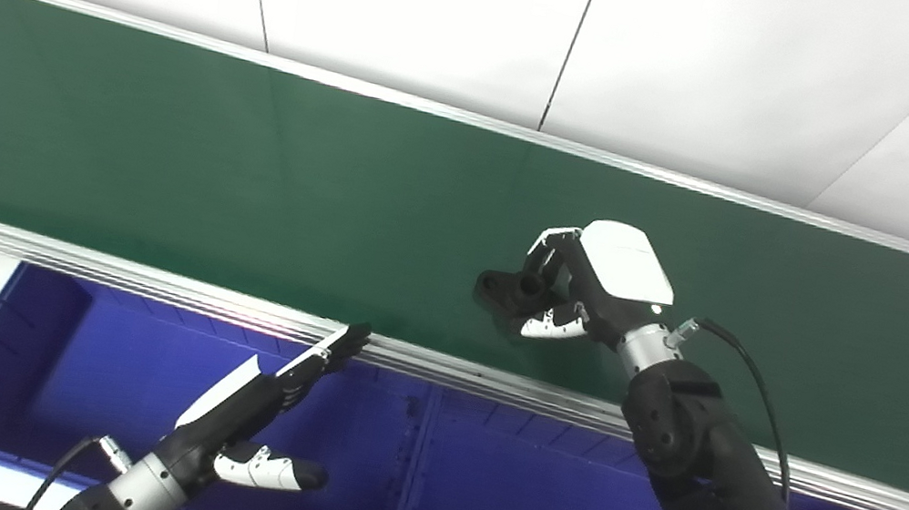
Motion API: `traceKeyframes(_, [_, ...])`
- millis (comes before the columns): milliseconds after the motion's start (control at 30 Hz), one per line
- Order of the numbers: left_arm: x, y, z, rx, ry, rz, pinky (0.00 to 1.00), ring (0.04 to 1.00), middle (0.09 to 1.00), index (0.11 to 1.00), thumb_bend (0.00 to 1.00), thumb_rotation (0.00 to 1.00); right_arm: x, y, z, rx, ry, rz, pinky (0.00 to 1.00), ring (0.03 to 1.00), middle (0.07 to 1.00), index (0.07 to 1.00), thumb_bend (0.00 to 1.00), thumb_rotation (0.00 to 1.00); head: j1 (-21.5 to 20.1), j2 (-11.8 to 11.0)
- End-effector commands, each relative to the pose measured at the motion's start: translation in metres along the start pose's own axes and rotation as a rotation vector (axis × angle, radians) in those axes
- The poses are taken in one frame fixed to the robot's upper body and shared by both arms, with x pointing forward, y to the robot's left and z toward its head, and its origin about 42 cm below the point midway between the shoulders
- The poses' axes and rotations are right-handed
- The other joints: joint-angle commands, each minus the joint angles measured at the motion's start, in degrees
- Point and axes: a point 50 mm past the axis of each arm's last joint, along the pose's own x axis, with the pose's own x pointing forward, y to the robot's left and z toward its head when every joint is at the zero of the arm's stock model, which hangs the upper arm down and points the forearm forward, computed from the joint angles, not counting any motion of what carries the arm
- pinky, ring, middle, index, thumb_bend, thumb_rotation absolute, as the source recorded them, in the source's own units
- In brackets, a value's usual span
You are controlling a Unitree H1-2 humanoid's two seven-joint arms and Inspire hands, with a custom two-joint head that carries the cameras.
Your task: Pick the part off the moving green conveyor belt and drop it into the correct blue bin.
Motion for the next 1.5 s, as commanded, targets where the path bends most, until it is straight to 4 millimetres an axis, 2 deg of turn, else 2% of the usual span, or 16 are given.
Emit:
traceKeyframes(0, [0.003,0.006,0.011,0.033,-0.066,0.013,0.99,0.998,1.0,1.0,0.83,0.68,-0.005,0.006,0.009,-0.017,-0.057,0.016,0.16,0.231,0.471,0.492,0.53,0.0,0.13,0.0])
traceKeyframes(233, [0.003,0.006,0.01,0.022,-0.067,0.015,1.0,1.0,1.0,1.0,0.82,0.67,-0.018,-0.011,0.017,-0.036,-0.081,-0.081,0.17,0.231,0.47,0.492,0.53,0.0,0.24,0.1])
traceKeyframes(500, [0.003,0.005,0.012,0.033,-0.068,0.018,1.0,1.0,1.0,1.0,0.83,0.69,-0.049,-0.032,0.031,0.028,-0.115,-0.224,0.16,0.217,0.47,0.491,0.53,0.0,0.37,0.51])
traceKeyframes(767, [0.0,0.003,0.013,0.011,-0.076,0.019,1.0,1.0,1.0,1.0,0.82,0.67,-0.087,-0.044,0.048,0.097,-0.119,-0.347,0.2,0.252,0.471,0.489,0.53,0.0,0.55,1.7])
traceKeyframes(900, [-0.001,0.001,0.016,0.018,-0.081,0.019,1.0,1.0,1.0,1.0,0.82,0.69,-0.111,-0.039,0.054,0.13,-0.091,-0.345,0.24,0.288,0.473,0.489,0.53,0.0,0.93,2.53])
traceKeyframes(967, [-0.001,0.001,0.018,0.019,-0.086,0.019,1.0,1.0,1.0,1.0,0.82,0.68,-0.122,-0.033,0.056,0.139,-0.088,-0.331,0.21,0.27,0.472,0.489,0.53,0.0,1.14,3.26])
traceKeyframes(1167, [-0.005,0.003,0.022,0.013,-0.099,0.025,1.0,1.0,1.0,1.0,0.83,0.66,-0.151,-0.008,0.056,0.205,-0.063,-0.214,0.18,0.235,0.471,0.488,0.53,0.0,2.28,7.12])
traceKeyframes(1200, [-0.005,0.003,0.023,0.01,-0.103,0.024,1.0,1.0,1.0,1.0,0.83,0.66,-0.153,-0.007,0.056,0.215,-0.062,-0.202,0.18,0.234,0.471,0.488,0.53,0.0,2.28,7.12])
traceKeyframes(1233, [-0.006,0.005,0.025,0.012,-0.11,0.023,1.0,1.0,1.0,1.0,0.83,0.66,-0.158,-0.002,0.056,0.229,-0.05,-0.17,0.17,0.231,0.471,0.488,0.53,0.0,2.83,8.55])
traceKeyframes(1267, [-0.006,0.006,0.026,0.014,-0.114,0.023,0.98,0.995,1.0,1.0,0.83,0.65,-0.161,0.001,0.056,0.239,-0.041,-0.148,0.16,0.216,0.47,0.488,0.53,0.0,2.83,8.55])
traceKeyframes(1367, [-0.005,0.011,0.032,0.02,-0.139,0.021,0.96,0.98,1.0,1.0,0.8,0.61,-0.169,0.006,0.055,0.238,-0.026,-0.074,0.14,0.195,0.469,0.489,0.53,0.0,4.22,10.92])
traceKeyframes(1467, [-0.003,0.013,0.036,0.029,-0.154,0.023,0.93,0.965,0.999,1.0,0.81,0.58,-0.173,0.005,0.053,0.209,-0.02,0.014,0.14,0.211,0.47,0.489,0.53,0.0,5.52,11.53])
